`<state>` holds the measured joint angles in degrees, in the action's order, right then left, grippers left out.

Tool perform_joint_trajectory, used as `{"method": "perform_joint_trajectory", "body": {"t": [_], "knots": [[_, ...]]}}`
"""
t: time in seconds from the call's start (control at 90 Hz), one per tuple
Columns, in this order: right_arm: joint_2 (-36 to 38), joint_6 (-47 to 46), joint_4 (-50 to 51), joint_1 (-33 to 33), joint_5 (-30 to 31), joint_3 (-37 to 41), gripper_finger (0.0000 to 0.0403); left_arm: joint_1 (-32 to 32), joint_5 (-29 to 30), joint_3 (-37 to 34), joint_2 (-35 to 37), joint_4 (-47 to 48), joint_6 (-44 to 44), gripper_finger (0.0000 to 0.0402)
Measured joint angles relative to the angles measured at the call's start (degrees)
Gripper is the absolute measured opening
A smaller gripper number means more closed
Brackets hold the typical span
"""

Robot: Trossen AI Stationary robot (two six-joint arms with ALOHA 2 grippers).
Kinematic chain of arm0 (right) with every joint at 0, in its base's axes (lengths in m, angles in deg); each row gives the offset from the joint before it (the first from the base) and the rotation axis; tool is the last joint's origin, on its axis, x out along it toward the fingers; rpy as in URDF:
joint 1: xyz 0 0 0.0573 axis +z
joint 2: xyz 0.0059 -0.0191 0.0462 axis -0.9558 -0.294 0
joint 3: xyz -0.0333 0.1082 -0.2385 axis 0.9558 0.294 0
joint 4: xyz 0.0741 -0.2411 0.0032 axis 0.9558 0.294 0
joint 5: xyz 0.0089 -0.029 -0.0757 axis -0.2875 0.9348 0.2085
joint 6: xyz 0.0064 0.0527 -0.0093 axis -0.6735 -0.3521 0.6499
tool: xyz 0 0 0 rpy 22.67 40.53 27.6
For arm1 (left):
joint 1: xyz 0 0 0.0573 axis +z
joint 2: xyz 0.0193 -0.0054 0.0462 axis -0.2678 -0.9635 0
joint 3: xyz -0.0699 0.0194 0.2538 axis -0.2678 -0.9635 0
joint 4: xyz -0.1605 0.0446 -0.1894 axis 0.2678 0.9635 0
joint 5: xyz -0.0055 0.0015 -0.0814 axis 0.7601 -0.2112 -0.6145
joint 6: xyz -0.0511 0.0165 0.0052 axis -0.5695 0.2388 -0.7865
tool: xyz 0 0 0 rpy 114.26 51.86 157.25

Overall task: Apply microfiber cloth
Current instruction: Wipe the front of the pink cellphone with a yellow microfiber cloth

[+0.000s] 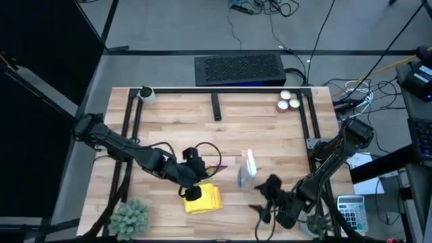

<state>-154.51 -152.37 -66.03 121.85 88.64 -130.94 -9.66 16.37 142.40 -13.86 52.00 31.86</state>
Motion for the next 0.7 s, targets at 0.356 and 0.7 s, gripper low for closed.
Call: {"method": "perform_joint_trajectory", "body": {"t": [0.356, 0.7], "knots": [[-8.0, 20.6, -37.5, 4.4, 3.4, 0.0, 0.0363, -6.1, 5.6, -0.1, 0.0, 8.2, -7.3, 0.0008], [-25.8, 43.6, -52.7, -7.4, -3.4, -9.4, 0.0363, -15.5, 9.9, -0.8, 0.1, 9.5, -20.6, 0.0008]]}}
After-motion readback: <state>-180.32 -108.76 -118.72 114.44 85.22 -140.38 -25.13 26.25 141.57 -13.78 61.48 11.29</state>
